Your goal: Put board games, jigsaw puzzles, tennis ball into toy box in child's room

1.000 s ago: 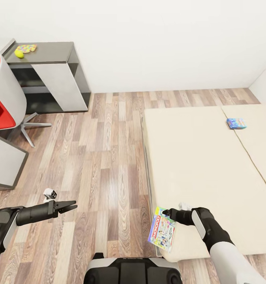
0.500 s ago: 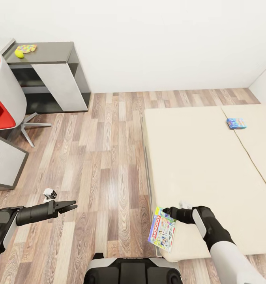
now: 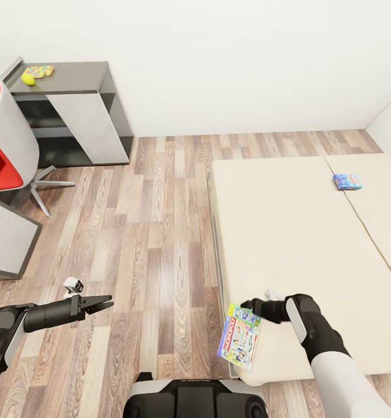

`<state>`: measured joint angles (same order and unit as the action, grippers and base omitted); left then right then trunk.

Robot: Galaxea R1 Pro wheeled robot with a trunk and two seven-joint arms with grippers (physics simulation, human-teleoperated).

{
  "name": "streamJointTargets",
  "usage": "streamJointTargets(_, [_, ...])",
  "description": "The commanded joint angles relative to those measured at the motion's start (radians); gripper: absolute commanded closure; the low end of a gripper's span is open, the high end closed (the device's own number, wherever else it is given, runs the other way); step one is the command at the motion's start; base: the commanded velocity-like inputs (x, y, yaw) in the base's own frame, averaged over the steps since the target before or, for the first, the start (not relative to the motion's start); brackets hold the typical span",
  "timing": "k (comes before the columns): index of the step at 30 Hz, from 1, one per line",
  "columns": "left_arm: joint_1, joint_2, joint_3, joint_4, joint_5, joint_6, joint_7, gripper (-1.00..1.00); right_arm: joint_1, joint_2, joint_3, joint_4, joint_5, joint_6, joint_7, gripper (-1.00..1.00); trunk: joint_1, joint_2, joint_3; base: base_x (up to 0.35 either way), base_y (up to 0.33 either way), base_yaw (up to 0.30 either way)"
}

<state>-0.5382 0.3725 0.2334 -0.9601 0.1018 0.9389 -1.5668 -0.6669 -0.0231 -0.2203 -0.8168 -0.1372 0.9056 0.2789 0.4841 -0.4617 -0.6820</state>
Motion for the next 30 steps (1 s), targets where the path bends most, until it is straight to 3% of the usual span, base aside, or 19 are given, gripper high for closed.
streamJointTargets(1, [0.0, 0.0, 0.0, 0.0, -0.001, 0.011, -0.004, -1.0, 0.0, 0.001, -0.001, -0.001, -0.004, 0.024, 0.001, -1.0, 0.0, -0.001, -0.001, 0.0, 0.0, 0.0])
streamJointTargets(9, [0.0, 0.0, 0.0, 0.0, -0.001, 0.012, -0.004, -1.0, 0.001, 0.002, 0.007, -0.003, 0.001, 0.048, -0.001, -1.0, 0.0, -0.001, -0.001, 0.0, 0.0, 0.0])
streamJointTargets(19, [0.0, 0.0, 0.0, 0.0, -0.002, 0.012, -0.004, -1.0, 0.001, 0.0, 0.004, 0.004, 0.003, -0.035, -0.001, -1.0, 0.0, -0.001, 0.003, 0.0, 0.0, -0.048])
streamJointTargets(30, [0.0, 0.0, 0.0, 0.0, -0.002, 0.012, -0.004, -1.0, 0.001, 0.0, 0.004, 0.005, -0.003, -0.048, -0.001, -1.0, 0.0, -0.001, 0.017, 0.0, 0.0, -0.148])
